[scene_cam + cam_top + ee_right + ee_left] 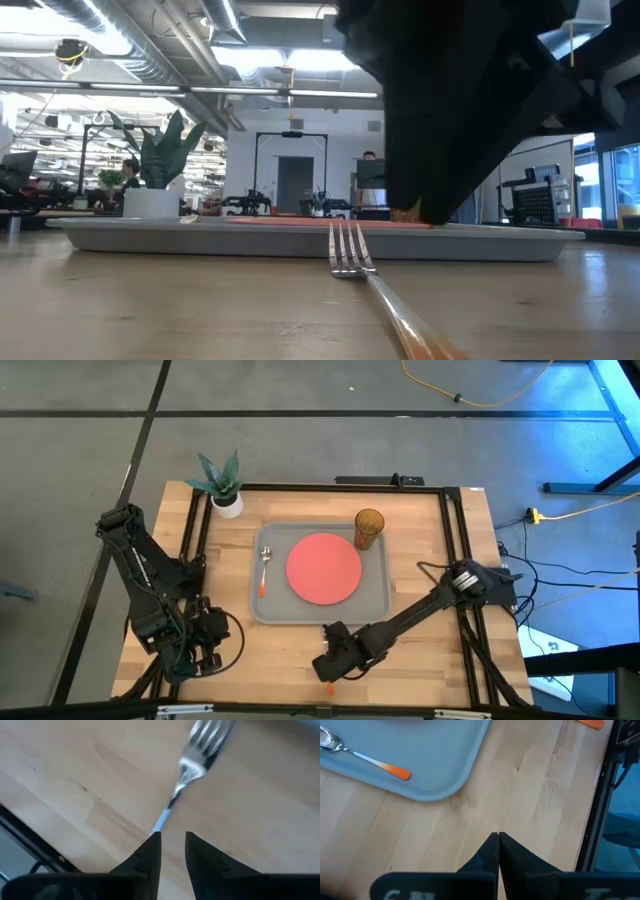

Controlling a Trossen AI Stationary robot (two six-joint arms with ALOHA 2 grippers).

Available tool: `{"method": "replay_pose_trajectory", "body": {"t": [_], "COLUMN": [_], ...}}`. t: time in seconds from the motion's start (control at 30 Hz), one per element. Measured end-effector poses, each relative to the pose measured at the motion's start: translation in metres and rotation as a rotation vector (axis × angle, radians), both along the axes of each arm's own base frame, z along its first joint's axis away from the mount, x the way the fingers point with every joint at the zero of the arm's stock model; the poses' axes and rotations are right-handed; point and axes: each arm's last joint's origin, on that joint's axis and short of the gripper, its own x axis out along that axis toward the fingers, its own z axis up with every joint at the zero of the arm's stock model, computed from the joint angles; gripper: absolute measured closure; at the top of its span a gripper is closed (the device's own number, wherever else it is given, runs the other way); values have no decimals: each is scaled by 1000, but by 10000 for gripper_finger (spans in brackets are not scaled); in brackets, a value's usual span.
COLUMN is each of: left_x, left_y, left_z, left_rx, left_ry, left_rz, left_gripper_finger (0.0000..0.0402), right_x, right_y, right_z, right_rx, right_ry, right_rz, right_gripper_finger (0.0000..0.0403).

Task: Pick and place plate/cup/fork/spoon on tray
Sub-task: Put the fork beside the orange spoon on the gray tray

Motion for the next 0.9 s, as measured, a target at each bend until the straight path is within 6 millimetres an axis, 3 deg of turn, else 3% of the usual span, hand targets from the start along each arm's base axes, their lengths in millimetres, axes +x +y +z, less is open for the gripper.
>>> {"method": "replay_pose_trajectory", "body": {"t": [0.3,0.43,0.9], "left_x": [0,0,0], "left_y": [0,0,0], "left_z": [0,0,0], "left_rx": [0,0,3], "left_ry": [-1,-1,-1], "left_rz": [0,0,-3], "left_gripper_finger": [401,401,401], "right_x": [26,36,38], "right_y": [10,10,4], "right_z": [11,-2,-12], "right_rx": [-86,-86,-108], "right_ry": [74,96,157], "right_rz": [33,22,-42], "right_gripper_finger": [314,314,314]}}
